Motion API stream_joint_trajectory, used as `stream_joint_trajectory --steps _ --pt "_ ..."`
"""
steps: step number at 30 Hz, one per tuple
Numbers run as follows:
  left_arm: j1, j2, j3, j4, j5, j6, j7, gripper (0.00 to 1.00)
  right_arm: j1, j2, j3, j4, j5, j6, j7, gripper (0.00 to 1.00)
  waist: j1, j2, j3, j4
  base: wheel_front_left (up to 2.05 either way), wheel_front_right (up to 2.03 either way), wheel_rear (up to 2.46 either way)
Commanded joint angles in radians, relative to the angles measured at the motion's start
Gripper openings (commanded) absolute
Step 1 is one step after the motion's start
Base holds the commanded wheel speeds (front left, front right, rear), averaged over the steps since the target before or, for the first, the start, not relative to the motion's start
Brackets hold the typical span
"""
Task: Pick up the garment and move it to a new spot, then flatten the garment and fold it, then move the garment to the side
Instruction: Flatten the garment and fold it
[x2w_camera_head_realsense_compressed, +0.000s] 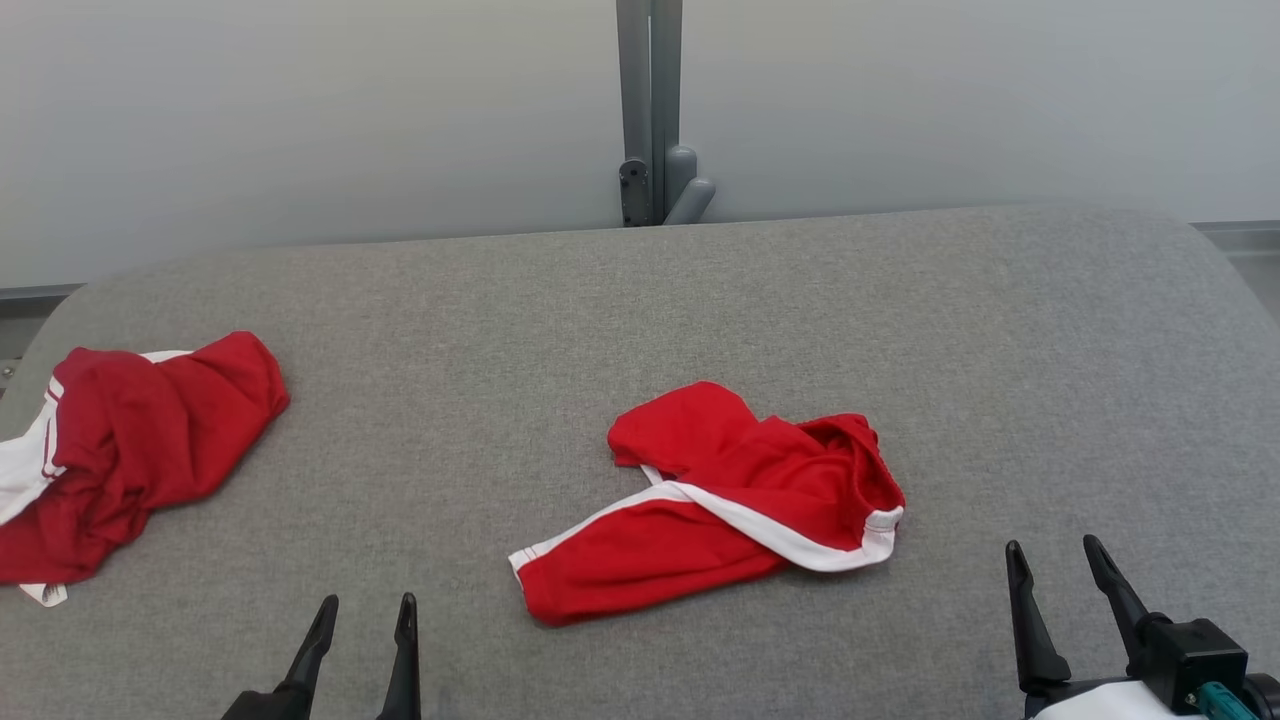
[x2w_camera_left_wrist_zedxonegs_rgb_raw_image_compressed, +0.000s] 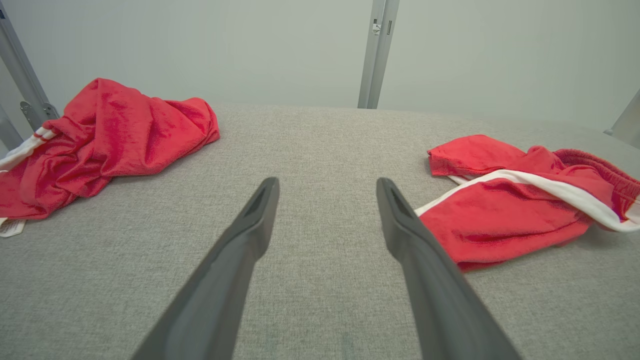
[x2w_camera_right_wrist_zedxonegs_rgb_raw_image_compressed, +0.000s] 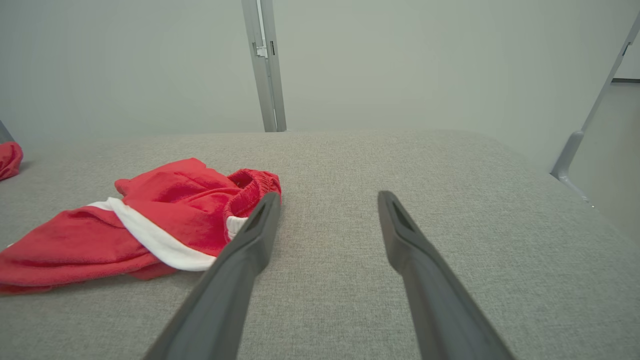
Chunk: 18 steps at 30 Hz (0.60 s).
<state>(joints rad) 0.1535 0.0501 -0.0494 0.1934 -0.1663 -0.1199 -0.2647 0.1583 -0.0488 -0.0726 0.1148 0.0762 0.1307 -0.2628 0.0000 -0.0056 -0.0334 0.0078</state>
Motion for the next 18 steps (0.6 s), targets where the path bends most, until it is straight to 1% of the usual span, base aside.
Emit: stream_joint_trajectory --steps 1,7,11,14,18 --pt "-0.011 0.001 -0.001 -0.002 -0.001 0.003 0.001 1.00 0.002 -0.003 0.001 0.001 0.004 0.000 -0.003 1.00 0.0000 0.0056 0.001 0.001 0.00 0.00 0.00" --pt "-0.013 0.001 -0.005 0.000 -0.004 0.007 0.001 1.00 -0.007 -0.003 0.006 0.004 -0.011 0.000 -0.003 1.00 0.0000 0.0056 0.004 0.001 0.00 0.00 0.00" --pt "-0.019 0.001 -0.013 0.005 -0.018 0.006 0.001 1.00 -0.027 -0.010 0.036 -0.006 -0.029 0.000 -0.003 1.00 0.0000 0.0056 0.009 -0.006 0.00 0.00 0.00" --pt "-0.035 0.001 -0.036 0.036 -0.030 0.003 0.001 1.00 -0.045 -0.044 0.089 0.004 -0.039 0.000 -0.003 1.00 0.0000 0.0056 0.013 -0.011 0.00 0.00 0.00" --pt "-0.084 0.001 -0.074 0.111 -0.029 -0.001 0.021 1.00 -0.099 -0.130 0.202 0.066 -0.050 0.000 -0.003 1.00 0.0000 0.0056 0.024 -0.019 0.00 0.00 0.00"
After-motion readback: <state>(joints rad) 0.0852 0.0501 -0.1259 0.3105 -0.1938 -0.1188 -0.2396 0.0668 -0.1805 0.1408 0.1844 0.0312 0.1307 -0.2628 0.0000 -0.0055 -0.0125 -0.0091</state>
